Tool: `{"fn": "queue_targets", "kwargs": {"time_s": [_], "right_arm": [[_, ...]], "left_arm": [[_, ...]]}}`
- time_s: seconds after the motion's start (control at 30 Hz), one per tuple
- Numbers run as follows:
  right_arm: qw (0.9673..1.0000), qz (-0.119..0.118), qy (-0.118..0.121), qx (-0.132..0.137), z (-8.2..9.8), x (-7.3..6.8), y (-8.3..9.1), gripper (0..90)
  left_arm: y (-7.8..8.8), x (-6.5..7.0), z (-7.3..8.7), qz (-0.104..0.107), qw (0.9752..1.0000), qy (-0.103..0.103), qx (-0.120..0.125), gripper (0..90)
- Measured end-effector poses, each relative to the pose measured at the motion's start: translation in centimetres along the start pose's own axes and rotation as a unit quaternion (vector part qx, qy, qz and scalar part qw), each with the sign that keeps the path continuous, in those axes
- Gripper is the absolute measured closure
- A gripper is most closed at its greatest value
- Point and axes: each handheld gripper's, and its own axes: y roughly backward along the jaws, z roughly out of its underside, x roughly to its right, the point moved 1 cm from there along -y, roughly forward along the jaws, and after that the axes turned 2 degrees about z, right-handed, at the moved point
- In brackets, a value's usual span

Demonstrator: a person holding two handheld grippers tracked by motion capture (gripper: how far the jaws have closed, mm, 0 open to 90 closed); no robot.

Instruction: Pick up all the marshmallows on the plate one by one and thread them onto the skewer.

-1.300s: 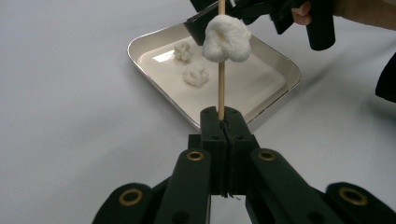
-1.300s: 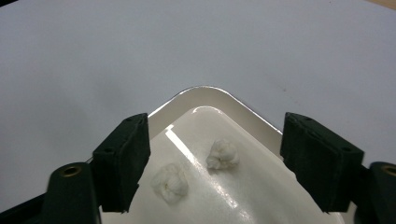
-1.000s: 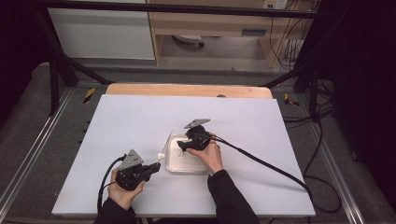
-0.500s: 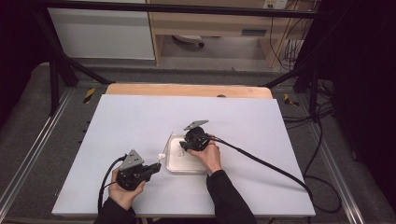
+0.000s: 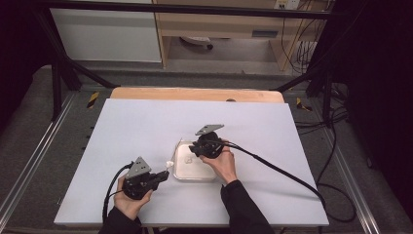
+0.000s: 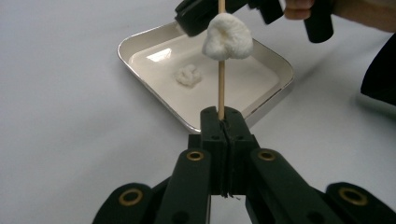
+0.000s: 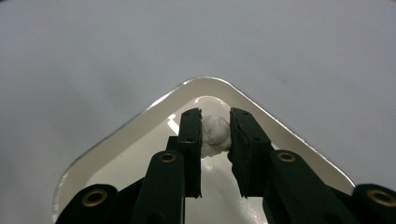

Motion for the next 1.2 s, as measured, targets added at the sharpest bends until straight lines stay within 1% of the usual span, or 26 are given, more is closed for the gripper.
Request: {"fn": "queue_targets", "kwargs": {"time_s": [0.13, 0.27, 0.33, 0.4, 0.43, 0.53, 0.57, 0.6, 0.63, 0.67, 0.83, 0.93, 1.03, 1.1, 1.2], "right_arm": [[0.9992, -0.017, -0.006, 0.036, -0.2, 0.1, 2.8, 75.4], [0.9967, -0.038, -0.006, 0.071, -0.4, -0.1, 5.6, 75.6], [0.9950, -0.047, -0.005, 0.089, -0.5, -0.2, 6.9, 75.6], [0.9926, -0.058, -0.010, 0.106, -0.6, -0.2, 8.0, 75.6], [0.9914, -0.063, -0.010, 0.114, -0.7, -0.2, 8.5, 75.6], [0.9866, -0.087, -0.019, 0.137, -0.8, -0.1, 9.8, 75.7], [0.9856, -0.090, -0.020, 0.142, -0.8, -0.1, 10.1, 75.7], [0.9846, -0.094, -0.019, 0.146, -0.9, -0.2, 10.4, 75.7], [0.9836, -0.098, -0.019, 0.150, -0.9, -0.2, 10.6, 75.7], [0.9825, -0.101, -0.021, 0.155, -1.0, -0.2, 10.8, 75.8], [0.9767, -0.124, -0.033, 0.172, -1.3, -0.2, 11.3, 76.0], [0.9741, -0.133, -0.038, 0.179, -1.4, -0.2, 11.3, 76.2], [0.9721, -0.142, -0.043, 0.181, -1.4, -0.1, 11.2, 76.3], [0.9715, -0.145, -0.045, 0.182, -1.4, -0.2, 11.1, 76.4], [0.9715, -0.147, -0.048, 0.179, -1.4, -0.1, 10.9, 76.5]], "left_arm": [[-0.1, 0.2, 0.0, 0.003, 1.0000, -0.002, 0.000, 88.6], [-0.2, 0.4, -0.1, 0.005, 0.9999, -0.008, -0.002, 88.6], [-0.3, 0.7, -0.1, 0.013, 0.9999, -0.011, 0.001, 88.6], [-0.3, 0.9, -0.2, 0.015, 0.9998, -0.015, 0.001, 88.6], [-0.3, 0.9, -0.2, 0.011, 0.9998, -0.018, -0.002, 88.6], [-0.5, 1.2, -0.2, 0.015, 0.9996, -0.025, -0.004, 88.6], [-0.5, 1.3, -0.2, 0.016, 0.9995, -0.027, -0.005, 88.7], [-0.6, 1.4, -0.2, 0.017, 0.9995, -0.028, -0.004, 88.7], [-0.7, 1.5, -0.3, 0.023, 0.9992, -0.034, -0.001, 88.7], [-0.7, 1.6, -0.3, 0.019, 0.9993, -0.033, -0.006, 88.6], [-0.8, 1.9, -0.3, 0.021, 0.9990, -0.039, -0.007, 88.7], [-0.9, 2.0, -0.3, 0.024, 0.9988, -0.043, -0.008, 88.6], [-0.9, 2.1, -0.3, 0.025, 0.9986, -0.046, -0.009, 88.7], [-1.0, 2.2, -0.3, 0.026, 0.9984, -0.048, -0.011, 88.7], [-1.0, 2.3, -0.3, 0.027, 0.9983, -0.050, -0.010, 88.7]]}}
